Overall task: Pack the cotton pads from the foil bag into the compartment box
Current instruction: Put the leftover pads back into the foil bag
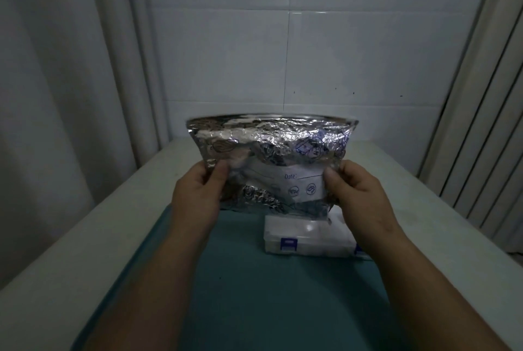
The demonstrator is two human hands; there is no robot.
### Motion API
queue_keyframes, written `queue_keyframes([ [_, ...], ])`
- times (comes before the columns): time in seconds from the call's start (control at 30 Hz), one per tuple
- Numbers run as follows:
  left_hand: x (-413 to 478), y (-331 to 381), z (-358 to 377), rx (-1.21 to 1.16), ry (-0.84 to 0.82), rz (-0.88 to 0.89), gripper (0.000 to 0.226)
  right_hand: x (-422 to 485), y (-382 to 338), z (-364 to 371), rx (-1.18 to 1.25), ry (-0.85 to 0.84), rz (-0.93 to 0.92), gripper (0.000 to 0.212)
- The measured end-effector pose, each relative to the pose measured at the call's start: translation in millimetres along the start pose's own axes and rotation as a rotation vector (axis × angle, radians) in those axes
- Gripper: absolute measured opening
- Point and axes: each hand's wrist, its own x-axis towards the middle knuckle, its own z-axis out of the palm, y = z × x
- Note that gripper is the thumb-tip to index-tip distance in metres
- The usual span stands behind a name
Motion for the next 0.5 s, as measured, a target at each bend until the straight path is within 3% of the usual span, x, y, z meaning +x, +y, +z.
queue_keyframes([
  [0.2, 0.4, -3.0, 0.7, 0.011, 0.031, -0.002, 0.025, -1.5, -1.3, 6.2, -0.119, 0.181, -0.021, 0.026],
  [0.27, -0.5, -1.3, 3.1, 0.022, 0.099, -0.008, 0.014, -2.9, -0.7, 8.6, -0.134, 0.232, -0.017, 0.029],
  [0.3, -1.1, 0.3, 4.1, 0.043, 0.144, -0.021, 0.005, -3.8, -0.4, 10.1, -0.126, 0.259, -0.006, 0.026],
  [0.37, -3.7, 3.0, 4.7, 0.064, 0.195, -0.041, 0.015, -5.0, -2.4, 12.0, -0.071, 0.309, 0.027, 0.010],
  [0.5, -1.2, 2.4, 2.7, 0.128, 0.094, -0.011, 0.019, -6.1, -4.6, 9.5, -0.047, 0.307, 0.038, 0.015],
])
